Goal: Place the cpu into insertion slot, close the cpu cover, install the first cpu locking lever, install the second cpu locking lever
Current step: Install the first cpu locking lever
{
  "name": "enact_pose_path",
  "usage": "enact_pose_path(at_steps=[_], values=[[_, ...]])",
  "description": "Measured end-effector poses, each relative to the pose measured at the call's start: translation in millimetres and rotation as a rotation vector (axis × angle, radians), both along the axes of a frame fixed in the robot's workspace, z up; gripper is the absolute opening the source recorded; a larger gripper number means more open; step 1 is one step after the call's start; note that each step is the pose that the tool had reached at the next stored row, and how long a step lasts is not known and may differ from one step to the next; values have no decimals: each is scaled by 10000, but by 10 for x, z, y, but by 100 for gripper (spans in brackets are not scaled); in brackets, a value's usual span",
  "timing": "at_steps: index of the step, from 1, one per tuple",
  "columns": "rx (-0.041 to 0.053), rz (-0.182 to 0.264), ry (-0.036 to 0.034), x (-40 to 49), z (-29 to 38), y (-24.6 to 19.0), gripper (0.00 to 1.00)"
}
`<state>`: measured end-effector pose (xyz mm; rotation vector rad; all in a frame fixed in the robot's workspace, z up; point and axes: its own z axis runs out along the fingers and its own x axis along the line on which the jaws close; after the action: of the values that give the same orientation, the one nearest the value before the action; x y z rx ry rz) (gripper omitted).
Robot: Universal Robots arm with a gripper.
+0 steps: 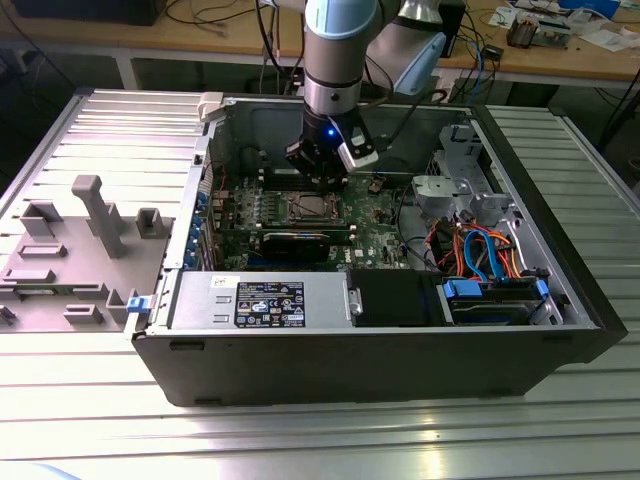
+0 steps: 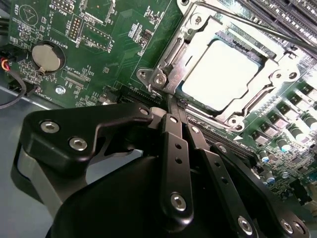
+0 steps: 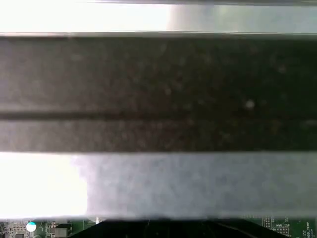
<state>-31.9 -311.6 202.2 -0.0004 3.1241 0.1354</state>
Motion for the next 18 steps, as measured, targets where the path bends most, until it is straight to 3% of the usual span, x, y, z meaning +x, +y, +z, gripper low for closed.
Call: enact_pose_path(at_steps=[3, 4, 10, 18], values=[[279, 2, 0, 1, -2, 1, 11], [295, 0, 0, 0, -2, 1, 11], [297, 1, 1, 0, 84, 0, 11], [252, 2, 1, 0, 86, -29, 11]])
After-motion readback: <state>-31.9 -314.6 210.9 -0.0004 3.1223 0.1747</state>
